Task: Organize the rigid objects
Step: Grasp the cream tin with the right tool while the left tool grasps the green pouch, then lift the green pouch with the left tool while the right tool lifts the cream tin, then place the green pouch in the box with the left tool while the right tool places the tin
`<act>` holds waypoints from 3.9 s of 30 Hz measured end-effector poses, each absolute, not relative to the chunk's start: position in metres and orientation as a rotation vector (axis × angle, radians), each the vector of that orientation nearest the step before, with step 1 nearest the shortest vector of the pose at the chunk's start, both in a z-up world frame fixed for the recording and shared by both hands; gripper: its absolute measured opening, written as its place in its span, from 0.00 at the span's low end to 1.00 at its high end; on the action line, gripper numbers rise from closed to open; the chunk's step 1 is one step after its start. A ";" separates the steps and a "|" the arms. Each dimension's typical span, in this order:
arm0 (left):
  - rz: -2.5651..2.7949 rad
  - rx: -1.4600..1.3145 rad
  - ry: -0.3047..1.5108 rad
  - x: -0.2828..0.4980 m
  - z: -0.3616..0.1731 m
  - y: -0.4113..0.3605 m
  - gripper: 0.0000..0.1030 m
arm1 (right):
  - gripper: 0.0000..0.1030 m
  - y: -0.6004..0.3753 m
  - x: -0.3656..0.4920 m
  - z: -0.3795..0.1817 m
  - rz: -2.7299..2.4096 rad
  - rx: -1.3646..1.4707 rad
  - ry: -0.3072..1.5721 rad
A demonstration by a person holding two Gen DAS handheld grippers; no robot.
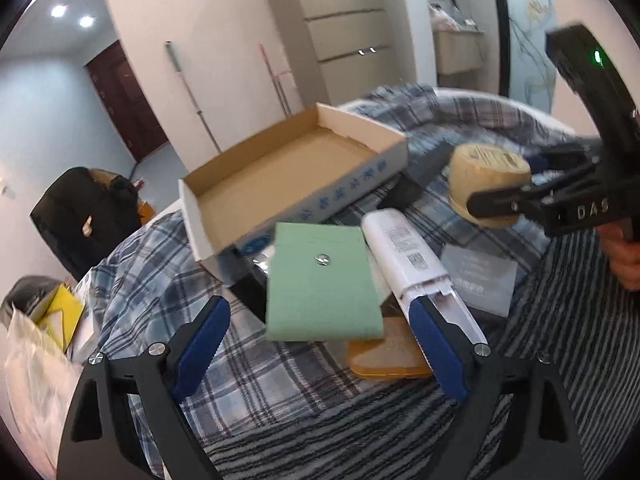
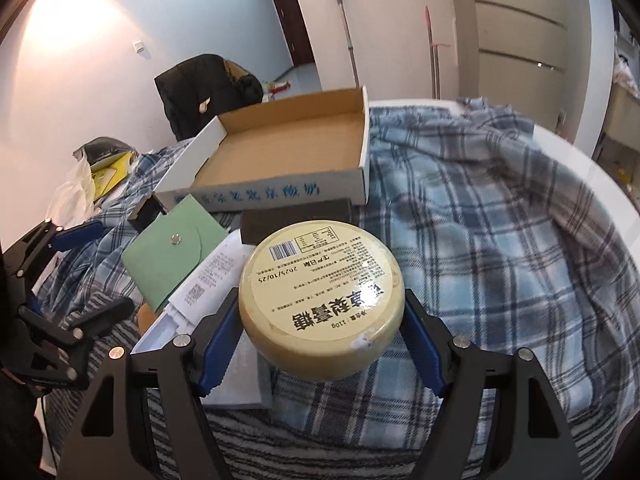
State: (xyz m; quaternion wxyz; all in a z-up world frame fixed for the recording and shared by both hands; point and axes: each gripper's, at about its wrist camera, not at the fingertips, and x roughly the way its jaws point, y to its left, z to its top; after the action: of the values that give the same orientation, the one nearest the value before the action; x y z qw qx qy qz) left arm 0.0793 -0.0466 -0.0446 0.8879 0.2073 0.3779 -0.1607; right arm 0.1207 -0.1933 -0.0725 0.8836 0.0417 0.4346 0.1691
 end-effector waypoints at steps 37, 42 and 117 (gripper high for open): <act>-0.292 0.007 1.067 0.095 -0.052 -0.025 0.68 | 0.72 -0.197 0.121 -0.075 0.333 0.069 0.921; -0.293 -0.009 1.109 0.054 -0.047 -0.017 0.68 | 0.72 -0.199 0.116 -0.071 0.319 0.065 0.932; -0.102 -0.136 0.947 0.262 -0.007 0.020 0.69 | 0.72 -0.136 0.261 0.002 0.198 0.075 0.848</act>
State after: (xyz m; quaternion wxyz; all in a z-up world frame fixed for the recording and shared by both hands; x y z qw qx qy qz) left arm 0.2617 0.0199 -0.0069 0.8865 -0.0656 0.4555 -0.0492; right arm 0.2610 -0.1356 0.0024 0.9061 0.0361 0.4105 0.0958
